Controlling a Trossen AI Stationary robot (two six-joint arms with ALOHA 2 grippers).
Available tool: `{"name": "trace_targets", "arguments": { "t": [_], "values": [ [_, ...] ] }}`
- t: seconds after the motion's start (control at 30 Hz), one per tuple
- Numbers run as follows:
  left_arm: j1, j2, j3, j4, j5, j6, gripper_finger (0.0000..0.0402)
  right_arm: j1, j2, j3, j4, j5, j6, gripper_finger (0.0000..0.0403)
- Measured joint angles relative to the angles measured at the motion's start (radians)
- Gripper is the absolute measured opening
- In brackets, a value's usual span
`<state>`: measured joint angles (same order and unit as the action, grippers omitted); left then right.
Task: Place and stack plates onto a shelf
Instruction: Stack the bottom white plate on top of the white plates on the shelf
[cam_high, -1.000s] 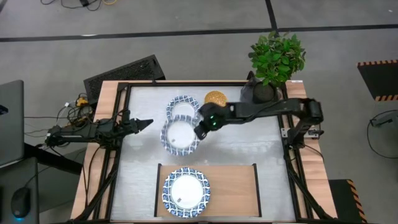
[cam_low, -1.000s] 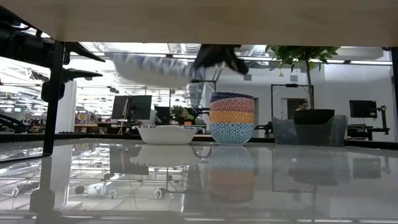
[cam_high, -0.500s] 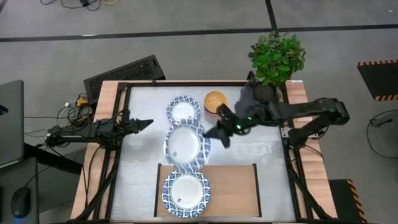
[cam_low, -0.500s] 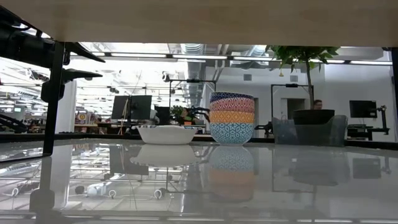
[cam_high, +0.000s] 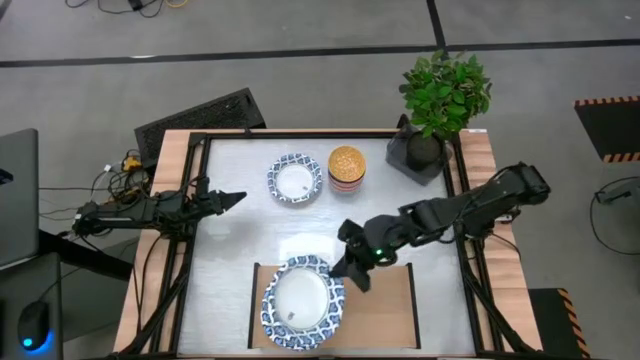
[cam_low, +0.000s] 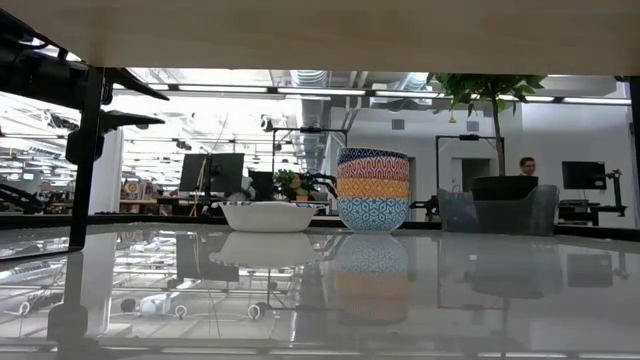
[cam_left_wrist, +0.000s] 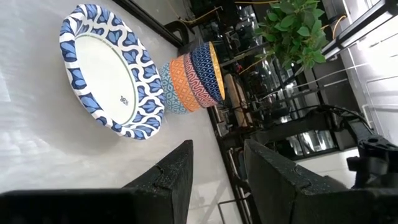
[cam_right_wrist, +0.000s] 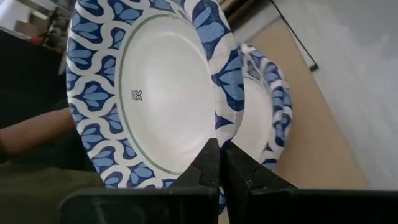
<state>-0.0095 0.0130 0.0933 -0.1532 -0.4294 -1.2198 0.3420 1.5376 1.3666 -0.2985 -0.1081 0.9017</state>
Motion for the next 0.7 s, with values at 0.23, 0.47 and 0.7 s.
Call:
{"name": "trace_targets", "arguments": {
  "t": [0.23,0.47,0.7],
  "values": [
    [0.0,0.0,0.0,0.0,0.005,0.0,0.0128,-0.001,0.041,0.0,-0.012,-0.003,0.04,0.0025],
    [0.0,0.0,0.0,0.0,0.005,0.0,0.0128,-0.001,0.041,0.001,-0.038,-0.007,0.04,0.0027],
    [0.0,0.0,0.0,0.0,0.005,0.0,0.0128,0.005,0.041,0.001,-0.043,-0.025,0.034,0.0033]
  ]
}}
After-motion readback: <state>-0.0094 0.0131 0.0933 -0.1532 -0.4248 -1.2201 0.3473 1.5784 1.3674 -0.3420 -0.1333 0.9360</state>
